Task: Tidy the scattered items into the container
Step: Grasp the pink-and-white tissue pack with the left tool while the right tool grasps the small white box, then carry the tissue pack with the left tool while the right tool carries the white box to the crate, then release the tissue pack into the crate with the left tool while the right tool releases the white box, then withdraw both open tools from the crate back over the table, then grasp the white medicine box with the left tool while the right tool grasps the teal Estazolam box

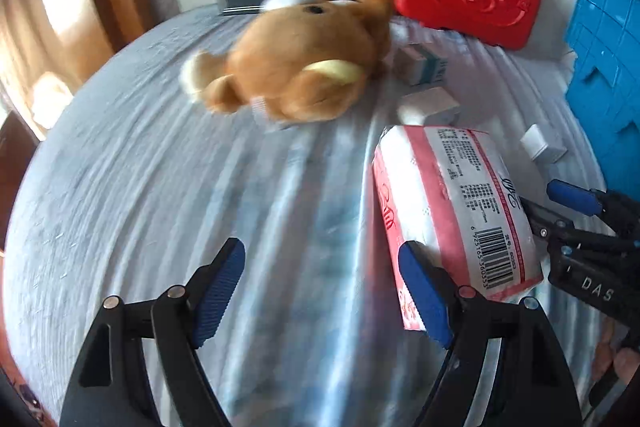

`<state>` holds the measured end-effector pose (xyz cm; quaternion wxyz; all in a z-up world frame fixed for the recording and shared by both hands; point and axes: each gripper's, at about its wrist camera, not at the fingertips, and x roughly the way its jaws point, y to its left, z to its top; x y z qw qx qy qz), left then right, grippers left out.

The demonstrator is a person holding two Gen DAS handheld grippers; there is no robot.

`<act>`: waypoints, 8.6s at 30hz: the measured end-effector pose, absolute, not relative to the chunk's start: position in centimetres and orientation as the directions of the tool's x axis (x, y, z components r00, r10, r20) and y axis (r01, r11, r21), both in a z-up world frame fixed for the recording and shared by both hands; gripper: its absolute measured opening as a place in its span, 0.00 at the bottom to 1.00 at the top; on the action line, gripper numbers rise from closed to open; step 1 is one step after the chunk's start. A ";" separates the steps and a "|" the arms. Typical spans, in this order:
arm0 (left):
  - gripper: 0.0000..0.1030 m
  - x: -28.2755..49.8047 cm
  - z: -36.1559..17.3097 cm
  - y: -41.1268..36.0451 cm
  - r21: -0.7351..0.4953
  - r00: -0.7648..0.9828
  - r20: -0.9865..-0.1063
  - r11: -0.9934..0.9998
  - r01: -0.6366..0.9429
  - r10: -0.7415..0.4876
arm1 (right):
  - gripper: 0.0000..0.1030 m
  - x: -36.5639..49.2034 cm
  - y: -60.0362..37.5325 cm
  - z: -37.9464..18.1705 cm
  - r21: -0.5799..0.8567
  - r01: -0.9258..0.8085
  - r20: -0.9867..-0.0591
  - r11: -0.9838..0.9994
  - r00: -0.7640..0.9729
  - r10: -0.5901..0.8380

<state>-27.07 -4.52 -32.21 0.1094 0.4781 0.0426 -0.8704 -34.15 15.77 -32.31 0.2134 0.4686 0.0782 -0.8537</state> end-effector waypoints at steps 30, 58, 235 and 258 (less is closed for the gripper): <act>0.94 -32.4 -36.0 -4.2 -0.015 -0.465 -0.875 -0.953 0.301 -0.133 | 0.99 -40.6 22.6 -33.9 0.064 0.147 -0.797 -0.987 -0.588 -0.139; 0.88 -22.1 -22.5 -2.8 0.013 -0.673 -0.712 -0.961 0.276 -0.203 | 0.61 -29.4 15.7 -23.5 0.073 0.343 -0.695 -0.936 -0.656 -0.295; 0.31 -42.8 -36.1 -7.3 -0.093 -0.574 -0.816 -0.964 0.248 -0.069 | 0.91 -50.6 11.2 -33.2 0.101 0.420 -0.781 -0.902 -0.528 -0.334; 0.29 -40.0 -34.4 -5.5 -0.056 -0.586 -0.805 -0.972 0.229 -0.092 | 0.59 -46.1 10.6 -32.4 0.054 0.410 -0.796 -0.911 -0.533 -0.287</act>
